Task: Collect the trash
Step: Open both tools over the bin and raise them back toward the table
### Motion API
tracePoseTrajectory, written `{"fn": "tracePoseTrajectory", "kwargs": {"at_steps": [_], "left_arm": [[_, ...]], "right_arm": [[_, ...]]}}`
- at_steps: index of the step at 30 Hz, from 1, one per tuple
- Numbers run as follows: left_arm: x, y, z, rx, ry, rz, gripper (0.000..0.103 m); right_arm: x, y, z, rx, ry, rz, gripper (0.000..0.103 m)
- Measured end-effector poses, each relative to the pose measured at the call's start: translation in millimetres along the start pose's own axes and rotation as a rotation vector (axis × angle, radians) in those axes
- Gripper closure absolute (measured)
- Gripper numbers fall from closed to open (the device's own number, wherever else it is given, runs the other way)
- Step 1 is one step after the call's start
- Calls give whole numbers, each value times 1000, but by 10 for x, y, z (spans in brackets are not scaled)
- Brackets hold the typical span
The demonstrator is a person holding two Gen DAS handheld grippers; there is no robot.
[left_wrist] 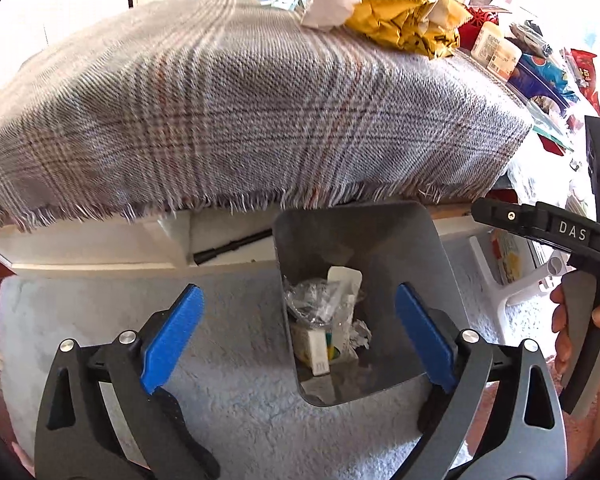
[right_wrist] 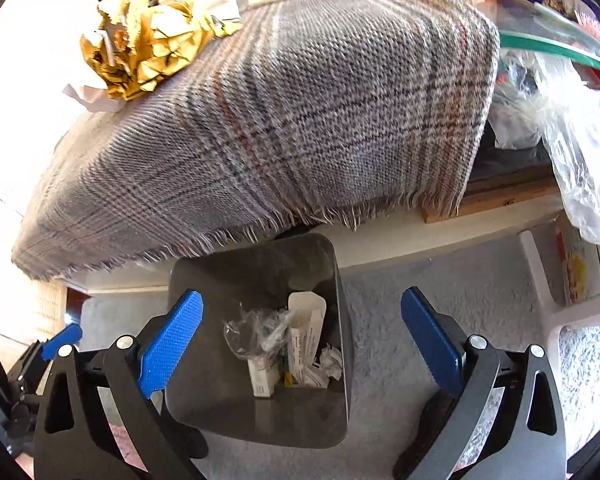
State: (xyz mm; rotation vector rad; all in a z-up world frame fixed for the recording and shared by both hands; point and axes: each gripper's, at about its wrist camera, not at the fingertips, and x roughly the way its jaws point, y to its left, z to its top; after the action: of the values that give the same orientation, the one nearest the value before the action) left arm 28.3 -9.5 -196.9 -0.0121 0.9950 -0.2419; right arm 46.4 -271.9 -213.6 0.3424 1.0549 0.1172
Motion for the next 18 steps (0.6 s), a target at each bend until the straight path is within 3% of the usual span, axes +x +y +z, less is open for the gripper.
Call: {"fn": "tracePoseTrajectory", "kwargs": {"at_steps": [18], "left_arm": [[-284,189,7,-57,-24,-22,12]], "right_arm": [[-510,-151,19,41,-60,-20,3]]}}
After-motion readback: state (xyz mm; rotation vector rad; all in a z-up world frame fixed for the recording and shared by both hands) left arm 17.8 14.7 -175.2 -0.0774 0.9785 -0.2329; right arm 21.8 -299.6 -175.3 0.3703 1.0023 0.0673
